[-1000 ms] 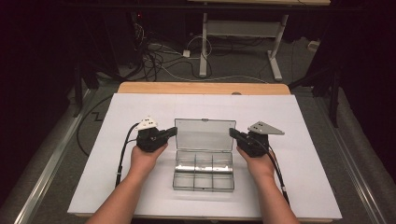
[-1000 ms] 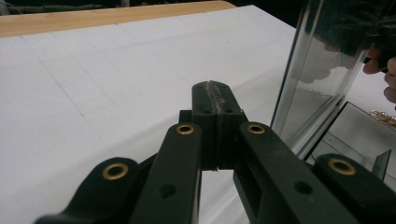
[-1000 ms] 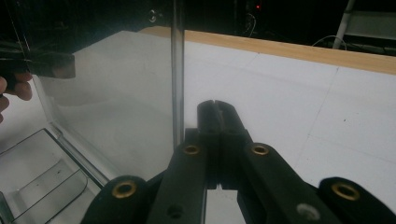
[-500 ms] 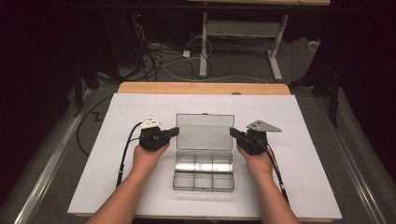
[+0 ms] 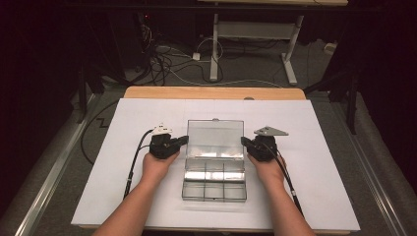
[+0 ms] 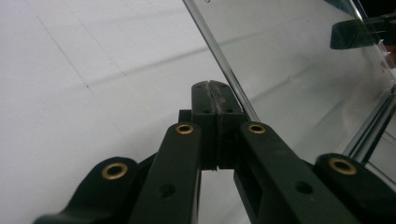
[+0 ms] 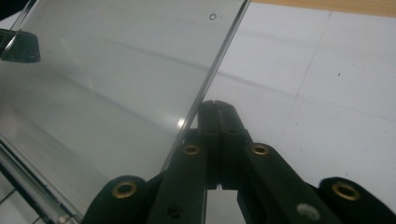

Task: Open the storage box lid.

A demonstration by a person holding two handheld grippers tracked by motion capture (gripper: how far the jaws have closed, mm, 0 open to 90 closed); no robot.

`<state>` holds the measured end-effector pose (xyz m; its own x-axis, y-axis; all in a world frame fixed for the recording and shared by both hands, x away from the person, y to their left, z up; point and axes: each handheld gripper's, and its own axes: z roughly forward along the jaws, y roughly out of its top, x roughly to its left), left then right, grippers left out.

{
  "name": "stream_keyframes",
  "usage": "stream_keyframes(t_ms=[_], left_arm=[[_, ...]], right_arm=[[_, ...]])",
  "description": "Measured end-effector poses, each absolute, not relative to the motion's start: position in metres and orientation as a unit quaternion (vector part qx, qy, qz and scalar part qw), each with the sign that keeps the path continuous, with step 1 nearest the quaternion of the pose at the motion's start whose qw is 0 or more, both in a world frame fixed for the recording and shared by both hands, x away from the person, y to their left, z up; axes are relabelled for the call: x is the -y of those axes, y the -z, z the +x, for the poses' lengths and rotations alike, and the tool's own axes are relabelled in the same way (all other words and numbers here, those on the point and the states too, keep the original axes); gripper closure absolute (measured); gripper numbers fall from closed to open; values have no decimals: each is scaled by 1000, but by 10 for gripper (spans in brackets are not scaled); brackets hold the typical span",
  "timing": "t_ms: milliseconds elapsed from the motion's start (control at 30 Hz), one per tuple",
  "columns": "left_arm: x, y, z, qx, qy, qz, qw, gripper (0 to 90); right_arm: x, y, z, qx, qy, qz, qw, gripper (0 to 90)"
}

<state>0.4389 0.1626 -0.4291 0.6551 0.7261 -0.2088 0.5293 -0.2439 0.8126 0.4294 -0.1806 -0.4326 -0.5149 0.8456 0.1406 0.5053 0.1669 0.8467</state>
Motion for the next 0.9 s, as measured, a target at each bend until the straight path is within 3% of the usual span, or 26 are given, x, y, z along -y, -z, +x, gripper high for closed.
stream_keyframes(t_ms=[467, 900], left_arm=[[-160, 435, 442, -418, -106, 804, 410, 875], [-169, 428, 438, -417, -111, 805, 406, 876]], right_arm=[[176, 447, 437, -763, -409, 473, 165, 900], [179, 435, 425, -763, -422, 458, 174, 900]])
